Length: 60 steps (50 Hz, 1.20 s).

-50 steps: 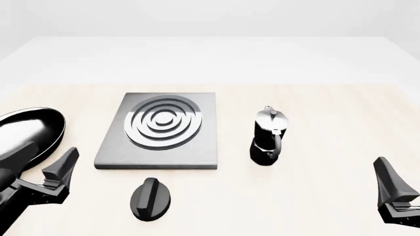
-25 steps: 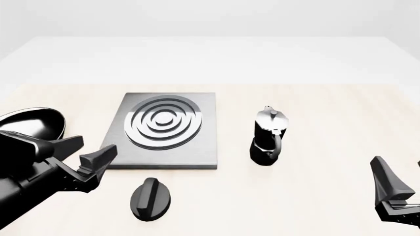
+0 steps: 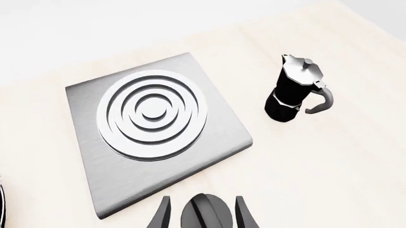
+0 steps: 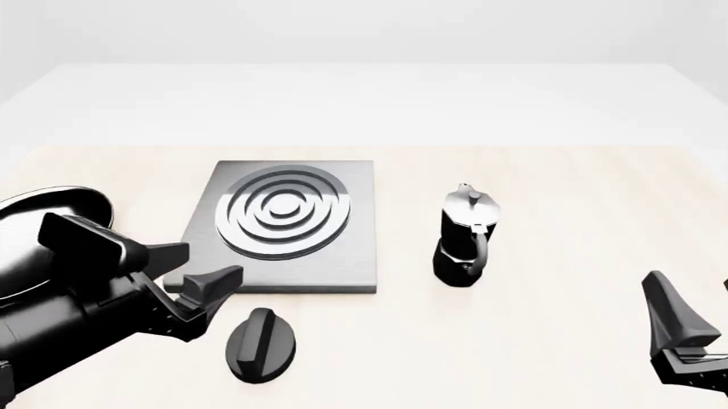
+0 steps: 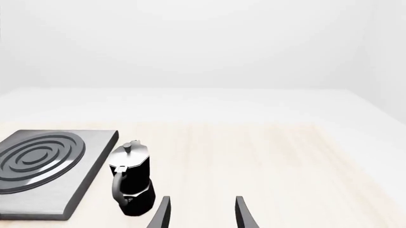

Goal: Turn on the stove.

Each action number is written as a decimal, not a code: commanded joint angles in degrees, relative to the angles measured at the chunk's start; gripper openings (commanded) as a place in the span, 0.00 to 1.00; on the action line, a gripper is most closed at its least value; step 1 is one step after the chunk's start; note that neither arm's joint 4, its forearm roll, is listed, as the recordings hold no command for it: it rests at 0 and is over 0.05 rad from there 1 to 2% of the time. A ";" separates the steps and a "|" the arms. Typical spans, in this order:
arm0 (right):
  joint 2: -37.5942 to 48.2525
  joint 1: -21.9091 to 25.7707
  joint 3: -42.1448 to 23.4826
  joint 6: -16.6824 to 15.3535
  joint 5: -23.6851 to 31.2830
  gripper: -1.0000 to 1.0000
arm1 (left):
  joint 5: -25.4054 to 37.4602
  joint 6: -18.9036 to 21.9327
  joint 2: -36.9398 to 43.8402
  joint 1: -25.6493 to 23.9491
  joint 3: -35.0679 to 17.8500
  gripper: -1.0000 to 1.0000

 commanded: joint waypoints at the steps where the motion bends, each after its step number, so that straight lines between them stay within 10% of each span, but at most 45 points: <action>1: -1.22 0.00 0.00 0.54 0.85 1.00 | -0.58 0.20 4.01 -1.69 -0.53 1.00; 60: 3.38 1.17 0.02 3.05 -2.45 1.00 | -15.29 -4.41 24.13 -2.99 0.78 1.00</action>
